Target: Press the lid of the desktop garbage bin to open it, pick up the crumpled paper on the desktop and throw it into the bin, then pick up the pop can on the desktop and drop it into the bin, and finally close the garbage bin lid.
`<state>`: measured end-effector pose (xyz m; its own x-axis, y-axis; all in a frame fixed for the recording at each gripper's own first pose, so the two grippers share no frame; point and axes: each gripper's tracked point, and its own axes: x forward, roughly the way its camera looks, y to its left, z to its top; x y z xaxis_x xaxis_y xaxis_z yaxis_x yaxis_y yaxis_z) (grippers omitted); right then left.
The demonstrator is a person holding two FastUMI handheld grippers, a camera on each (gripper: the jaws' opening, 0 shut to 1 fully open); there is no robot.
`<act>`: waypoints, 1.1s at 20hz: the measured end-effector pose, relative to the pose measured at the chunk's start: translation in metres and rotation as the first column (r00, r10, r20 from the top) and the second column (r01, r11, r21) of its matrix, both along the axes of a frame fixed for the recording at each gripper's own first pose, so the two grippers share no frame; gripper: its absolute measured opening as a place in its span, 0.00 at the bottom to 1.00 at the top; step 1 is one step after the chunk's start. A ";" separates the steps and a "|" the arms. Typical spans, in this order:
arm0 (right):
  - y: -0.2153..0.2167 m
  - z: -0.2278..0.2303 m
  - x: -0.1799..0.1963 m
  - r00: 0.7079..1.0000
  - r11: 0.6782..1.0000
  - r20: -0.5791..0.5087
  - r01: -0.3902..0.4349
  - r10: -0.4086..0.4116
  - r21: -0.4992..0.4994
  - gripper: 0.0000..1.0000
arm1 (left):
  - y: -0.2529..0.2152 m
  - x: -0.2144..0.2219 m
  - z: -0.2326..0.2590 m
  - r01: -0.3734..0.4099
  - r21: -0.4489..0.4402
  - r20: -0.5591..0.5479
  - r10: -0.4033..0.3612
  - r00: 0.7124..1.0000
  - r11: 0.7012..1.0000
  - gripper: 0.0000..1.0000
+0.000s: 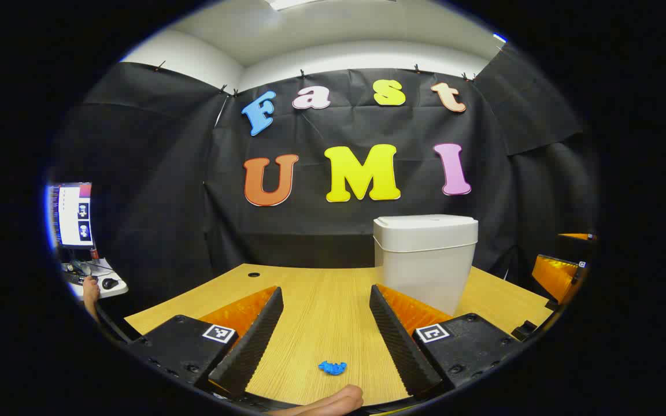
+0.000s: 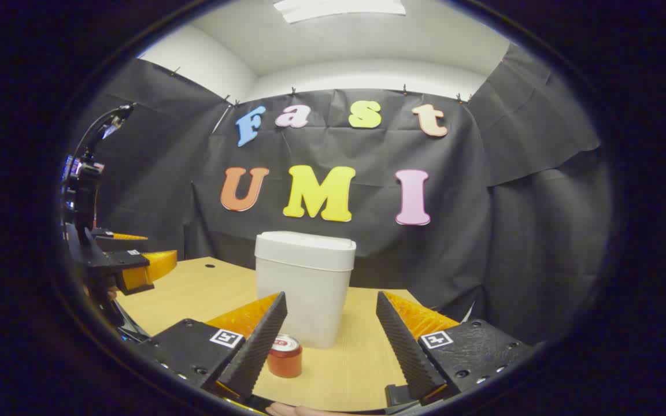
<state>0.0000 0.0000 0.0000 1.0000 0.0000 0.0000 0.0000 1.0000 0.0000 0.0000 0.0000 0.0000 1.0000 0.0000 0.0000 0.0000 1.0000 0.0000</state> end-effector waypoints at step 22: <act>-0.003 -0.019 0.027 0.997 0.999 -0.062 0.038 -0.037 0.020 0.92 | 0.018 0.008 -0.008 -0.028 -0.046 -0.038 0.026 0.999 0.999 0.98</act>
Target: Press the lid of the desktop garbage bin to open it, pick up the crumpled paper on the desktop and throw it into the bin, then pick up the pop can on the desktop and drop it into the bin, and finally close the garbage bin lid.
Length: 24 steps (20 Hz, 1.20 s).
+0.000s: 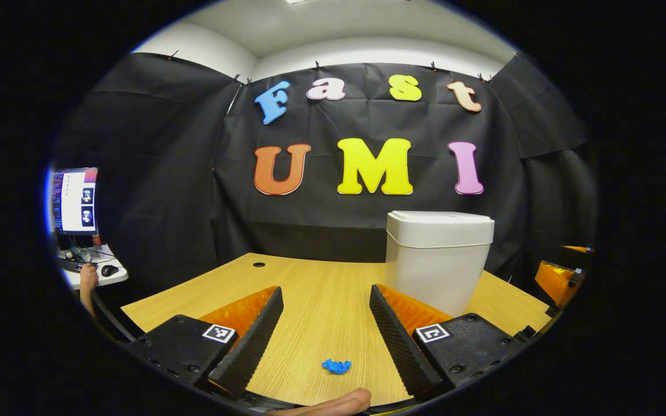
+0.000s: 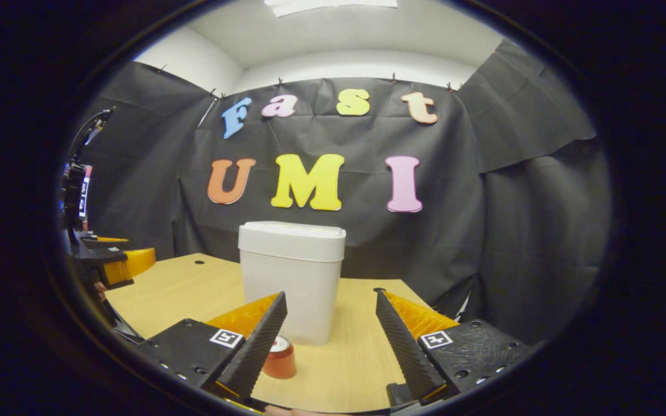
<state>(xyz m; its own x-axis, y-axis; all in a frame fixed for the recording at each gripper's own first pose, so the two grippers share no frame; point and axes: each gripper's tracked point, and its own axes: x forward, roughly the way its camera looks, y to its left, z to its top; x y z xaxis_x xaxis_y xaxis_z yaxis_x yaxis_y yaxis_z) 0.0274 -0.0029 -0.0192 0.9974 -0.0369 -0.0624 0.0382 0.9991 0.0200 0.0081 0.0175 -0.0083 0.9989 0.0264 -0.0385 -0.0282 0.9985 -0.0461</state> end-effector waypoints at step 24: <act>0.070 0.101 0.131 0.995 0.999 -0.088 -0.050 0.051 0.018 0.71 | 0.025 0.001 0.004 0.026 -0.011 -0.009 -0.026 1.000 1.000 0.97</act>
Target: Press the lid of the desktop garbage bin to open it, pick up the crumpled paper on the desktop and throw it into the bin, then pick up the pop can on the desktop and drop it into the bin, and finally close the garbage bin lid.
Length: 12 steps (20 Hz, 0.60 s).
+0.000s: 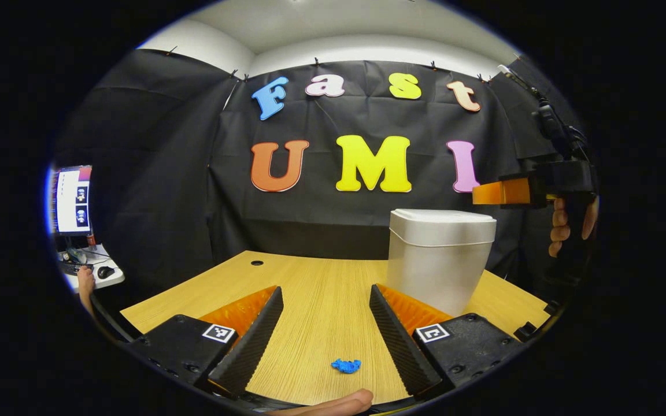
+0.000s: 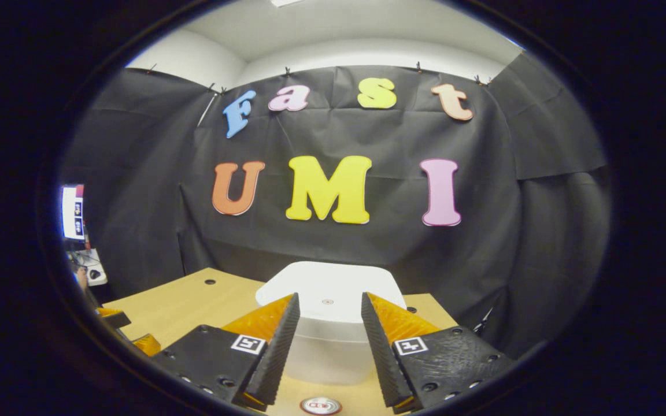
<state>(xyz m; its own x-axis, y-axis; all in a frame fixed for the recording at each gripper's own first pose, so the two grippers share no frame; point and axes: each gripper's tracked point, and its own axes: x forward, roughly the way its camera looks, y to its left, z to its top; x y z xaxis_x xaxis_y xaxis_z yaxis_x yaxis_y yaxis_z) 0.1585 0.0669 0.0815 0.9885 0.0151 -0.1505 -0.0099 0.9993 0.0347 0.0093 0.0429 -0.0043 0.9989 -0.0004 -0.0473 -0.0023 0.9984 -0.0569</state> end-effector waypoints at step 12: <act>0.041 -0.009 0.049 0.989 0.996 -0.117 -0.081 0.084 0.031 0.00 | 0.021 0.002 0.006 -0.014 -0.039 0.018 0.014 1.000 0.999 0.97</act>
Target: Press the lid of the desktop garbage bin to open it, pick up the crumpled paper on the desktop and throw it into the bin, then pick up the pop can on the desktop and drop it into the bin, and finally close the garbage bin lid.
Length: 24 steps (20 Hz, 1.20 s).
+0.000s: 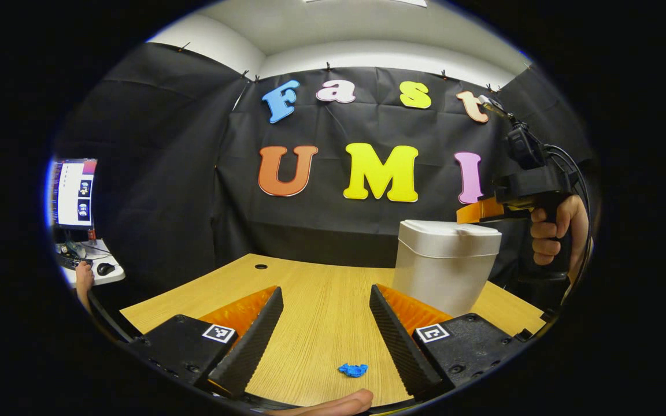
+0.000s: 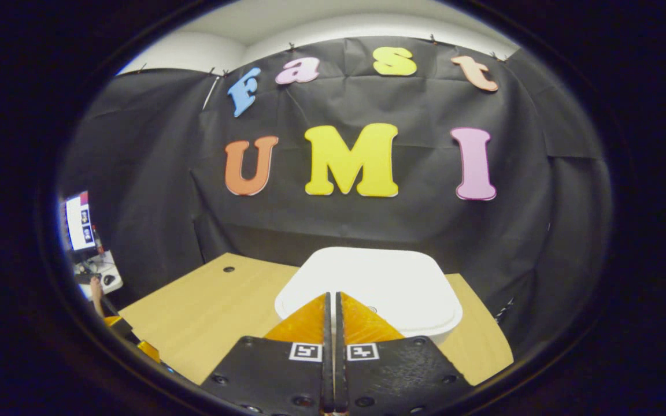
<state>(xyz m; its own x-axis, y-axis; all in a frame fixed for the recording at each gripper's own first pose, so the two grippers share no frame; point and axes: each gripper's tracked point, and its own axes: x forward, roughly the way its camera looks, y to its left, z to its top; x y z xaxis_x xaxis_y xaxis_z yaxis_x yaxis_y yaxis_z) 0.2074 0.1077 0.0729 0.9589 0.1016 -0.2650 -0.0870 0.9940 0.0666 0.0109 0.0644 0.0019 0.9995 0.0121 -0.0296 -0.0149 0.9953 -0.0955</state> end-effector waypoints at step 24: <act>-0.047 -0.014 -0.033 0.998 0.998 -0.040 0.054 -0.055 -0.020 0.01 | -0.002 0.005 -0.010 0.020 0.003 -0.032 -0.020 0.999 1.000 0.97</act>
